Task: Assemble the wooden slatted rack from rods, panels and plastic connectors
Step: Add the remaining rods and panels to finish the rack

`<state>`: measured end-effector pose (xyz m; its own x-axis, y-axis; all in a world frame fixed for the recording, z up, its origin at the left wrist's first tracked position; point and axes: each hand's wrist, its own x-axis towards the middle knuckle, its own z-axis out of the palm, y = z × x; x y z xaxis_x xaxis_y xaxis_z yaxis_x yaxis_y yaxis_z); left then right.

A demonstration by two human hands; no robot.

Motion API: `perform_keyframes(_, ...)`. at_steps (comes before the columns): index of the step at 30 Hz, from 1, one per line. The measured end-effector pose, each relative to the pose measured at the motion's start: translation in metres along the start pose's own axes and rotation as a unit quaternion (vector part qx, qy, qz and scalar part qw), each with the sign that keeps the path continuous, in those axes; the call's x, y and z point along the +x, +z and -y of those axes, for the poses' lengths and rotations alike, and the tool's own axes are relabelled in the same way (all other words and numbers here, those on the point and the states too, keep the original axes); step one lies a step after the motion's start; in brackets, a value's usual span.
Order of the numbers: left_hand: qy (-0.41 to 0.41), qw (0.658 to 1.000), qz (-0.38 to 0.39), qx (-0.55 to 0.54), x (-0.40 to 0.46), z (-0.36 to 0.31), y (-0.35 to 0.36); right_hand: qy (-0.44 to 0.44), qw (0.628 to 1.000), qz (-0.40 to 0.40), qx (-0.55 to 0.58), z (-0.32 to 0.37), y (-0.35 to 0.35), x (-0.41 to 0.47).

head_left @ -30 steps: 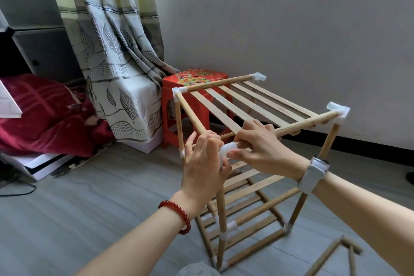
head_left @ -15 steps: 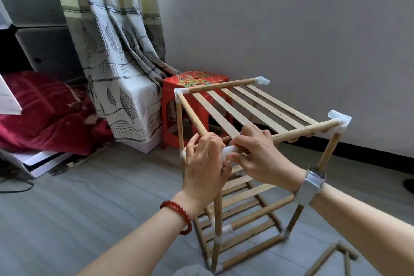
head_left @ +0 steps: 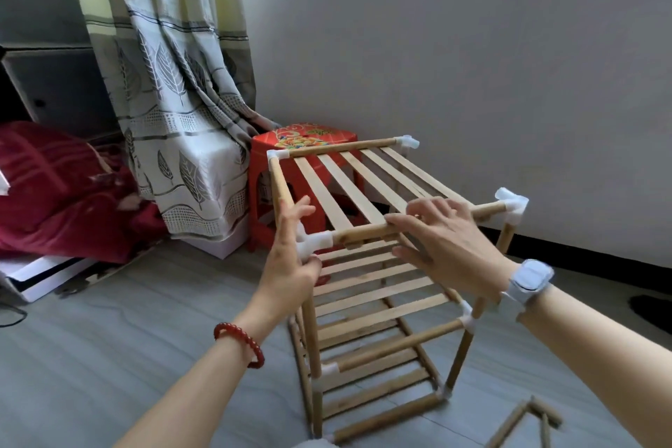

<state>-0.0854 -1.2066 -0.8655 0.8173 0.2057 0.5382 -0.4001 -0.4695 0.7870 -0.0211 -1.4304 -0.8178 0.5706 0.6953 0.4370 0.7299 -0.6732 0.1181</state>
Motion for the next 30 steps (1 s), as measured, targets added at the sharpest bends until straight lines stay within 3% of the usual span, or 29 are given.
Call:
perform_keyframes(3, -0.078, 0.996, 0.003, -0.039, 0.008, -0.001, -0.022, 0.002, 1.000, 0.024, 0.003, 0.015, 0.007, 0.026)
perform_keyframes(6, -0.113, 0.988, 0.026, -0.102, 0.012, -0.005, -0.040, -0.027, 0.999, 0.030, 0.020, 0.033, 0.016, 0.044)
perform_keyframes(9, -0.122, 0.976, -0.009, -0.178, 0.015, -0.007, -0.036, -0.048, 0.997, -0.004, 0.065, 0.047, 0.022, 0.049)
perform_keyframes(15, -0.090, 0.982, -0.063, -0.151, 0.009, -0.002, -0.002, 0.038, 0.992, -0.112, 0.038, 0.055, 0.029, 0.039)
perform_keyframes(21, -0.085, 0.987, -0.083, -0.111, 0.012, -0.003, 0.006, 0.063, 0.979, -0.192, 0.032, 0.061, 0.045, 0.048)
perform_keyframes(30, -0.071, 0.984, -0.126, -0.104, 0.019, 0.005, 0.009, 0.057, 0.974, -0.218, 0.029, 0.063, 0.050, 0.056)
